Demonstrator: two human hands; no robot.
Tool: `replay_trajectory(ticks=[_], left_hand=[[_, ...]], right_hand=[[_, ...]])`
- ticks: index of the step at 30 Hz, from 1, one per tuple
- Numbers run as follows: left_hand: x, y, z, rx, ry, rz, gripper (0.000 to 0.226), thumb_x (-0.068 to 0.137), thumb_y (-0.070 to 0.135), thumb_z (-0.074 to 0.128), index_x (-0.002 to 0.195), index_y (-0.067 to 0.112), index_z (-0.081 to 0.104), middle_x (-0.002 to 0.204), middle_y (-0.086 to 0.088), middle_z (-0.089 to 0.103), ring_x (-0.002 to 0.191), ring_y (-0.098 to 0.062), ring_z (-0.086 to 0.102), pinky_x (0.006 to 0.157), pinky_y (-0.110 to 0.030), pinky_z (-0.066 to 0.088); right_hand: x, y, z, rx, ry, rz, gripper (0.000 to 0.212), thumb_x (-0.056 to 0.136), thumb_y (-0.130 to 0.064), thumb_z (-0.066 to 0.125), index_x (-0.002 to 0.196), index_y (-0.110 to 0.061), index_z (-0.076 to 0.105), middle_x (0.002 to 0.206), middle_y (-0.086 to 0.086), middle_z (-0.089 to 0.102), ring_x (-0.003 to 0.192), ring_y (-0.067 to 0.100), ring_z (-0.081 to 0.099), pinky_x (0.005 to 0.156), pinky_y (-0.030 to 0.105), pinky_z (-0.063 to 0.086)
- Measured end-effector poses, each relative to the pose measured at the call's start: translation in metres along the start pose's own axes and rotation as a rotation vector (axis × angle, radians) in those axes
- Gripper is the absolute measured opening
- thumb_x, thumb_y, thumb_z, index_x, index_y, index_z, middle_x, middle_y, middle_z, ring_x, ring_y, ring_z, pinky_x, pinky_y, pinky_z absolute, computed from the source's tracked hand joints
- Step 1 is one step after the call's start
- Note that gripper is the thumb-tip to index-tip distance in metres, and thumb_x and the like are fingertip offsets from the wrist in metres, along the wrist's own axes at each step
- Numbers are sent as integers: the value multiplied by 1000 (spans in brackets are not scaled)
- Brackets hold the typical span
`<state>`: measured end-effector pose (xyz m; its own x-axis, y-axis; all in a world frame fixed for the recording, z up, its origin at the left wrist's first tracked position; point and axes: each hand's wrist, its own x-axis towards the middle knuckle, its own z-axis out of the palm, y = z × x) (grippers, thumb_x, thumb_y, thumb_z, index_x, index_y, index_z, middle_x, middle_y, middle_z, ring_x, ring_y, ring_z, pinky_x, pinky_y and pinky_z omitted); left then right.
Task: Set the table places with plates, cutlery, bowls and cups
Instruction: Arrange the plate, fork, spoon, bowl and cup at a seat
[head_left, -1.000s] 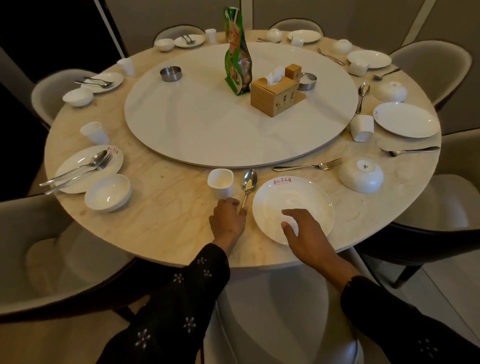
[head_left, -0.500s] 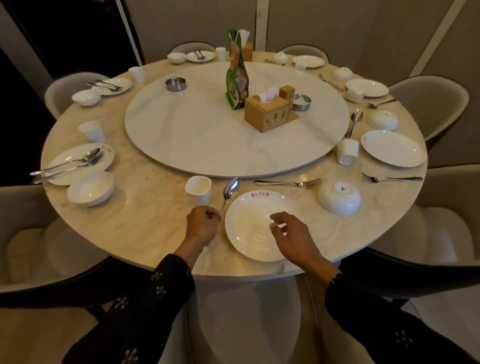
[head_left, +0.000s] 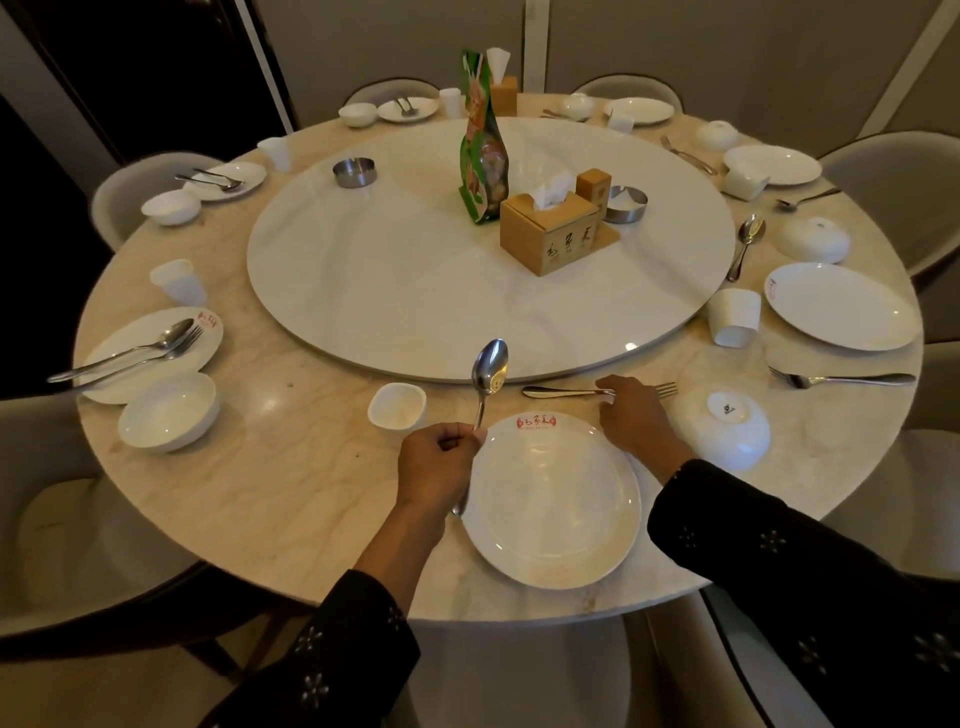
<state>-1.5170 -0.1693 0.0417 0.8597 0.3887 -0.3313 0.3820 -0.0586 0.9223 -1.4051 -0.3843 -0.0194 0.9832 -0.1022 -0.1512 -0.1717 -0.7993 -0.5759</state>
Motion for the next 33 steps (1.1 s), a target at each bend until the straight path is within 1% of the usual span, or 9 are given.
replay_trajectory(ticks=[5, 9, 12, 16, 21, 26, 28, 30, 33], left_hand=[[7, -5, 8, 8, -12, -38, 6, 87, 16, 69, 85, 13, 73, 82, 1, 72, 77, -9, 65, 61, -18, 45], [6, -10, 14, 6, -40, -64, 8, 87, 20, 70, 86, 13, 73, 85, -1, 73, 83, -15, 68, 69, -22, 51], [3, -13, 15, 16, -41, -77, 8, 87, 21, 69, 86, 13, 73, 88, -1, 73, 87, -16, 67, 73, -24, 51], [-2, -14, 11, 13, -33, -76, 8, 87, 20, 69, 86, 13, 73, 88, -2, 73, 86, -17, 67, 68, -22, 50], [-10, -10, 5, -6, -23, -76, 8, 88, 17, 68, 86, 12, 73, 87, -2, 73, 85, -16, 67, 66, -20, 48], [-22, -5, 2, -21, -35, -76, 10, 89, 16, 66, 91, 9, 73, 88, -3, 72, 83, -13, 66, 61, -18, 44], [-28, -2, 1, -28, -31, -74, 10, 89, 17, 66, 91, 9, 73, 89, -3, 72, 85, -13, 65, 63, -19, 44], [-33, 1, 1, -25, -29, -69, 10, 89, 17, 67, 90, 10, 73, 91, -3, 72, 88, -15, 65, 69, -22, 46], [-42, 5, 3, -23, -39, -55, 11, 89, 17, 66, 90, 9, 73, 92, -3, 71, 88, -14, 63, 70, -23, 45]], right_hand=[[9, 4, 10, -54, 72, -53, 31, 92, -5, 51, 120, -10, 65, 122, 13, 63, 112, 29, 58, 98, 31, 43], [11, 0, 6, -149, 65, -64, 17, 91, -5, 54, 103, -10, 63, 105, 17, 64, 90, 33, 63, 77, 31, 49], [5, -1, 0, -411, 5, -229, 21, 93, -6, 49, 112, -10, 55, 104, 18, 62, 87, 34, 63, 74, 35, 51], [-1, 4, -12, -714, 24, -474, 33, 97, -11, 45, 130, -12, 42, 101, 13, 62, 86, 31, 63, 63, 32, 40], [-5, 12, -35, -823, 33, -585, 43, 96, -7, 45, 138, -9, 39, 100, 13, 61, 83, 31, 64, 64, 35, 44], [-18, 12, -65, -777, 93, -590, 41, 97, -7, 42, 137, -12, 38, 100, 14, 62, 84, 33, 63, 63, 35, 38], [-19, 10, -77, -606, 164, -541, 27, 96, -5, 40, 120, -12, 47, 93, 18, 64, 73, 37, 59, 60, 37, 43], [-20, 8, -84, -367, 238, -479, 9, 95, -12, 44, 102, -13, 49, 84, 19, 65, 67, 39, 56, 60, 43, 48], [-30, -2, -88, -53, 306, -400, 15, 93, -30, 56, 95, -15, 57, 88, 10, 69, 80, 29, 63, 70, 41, 53]])
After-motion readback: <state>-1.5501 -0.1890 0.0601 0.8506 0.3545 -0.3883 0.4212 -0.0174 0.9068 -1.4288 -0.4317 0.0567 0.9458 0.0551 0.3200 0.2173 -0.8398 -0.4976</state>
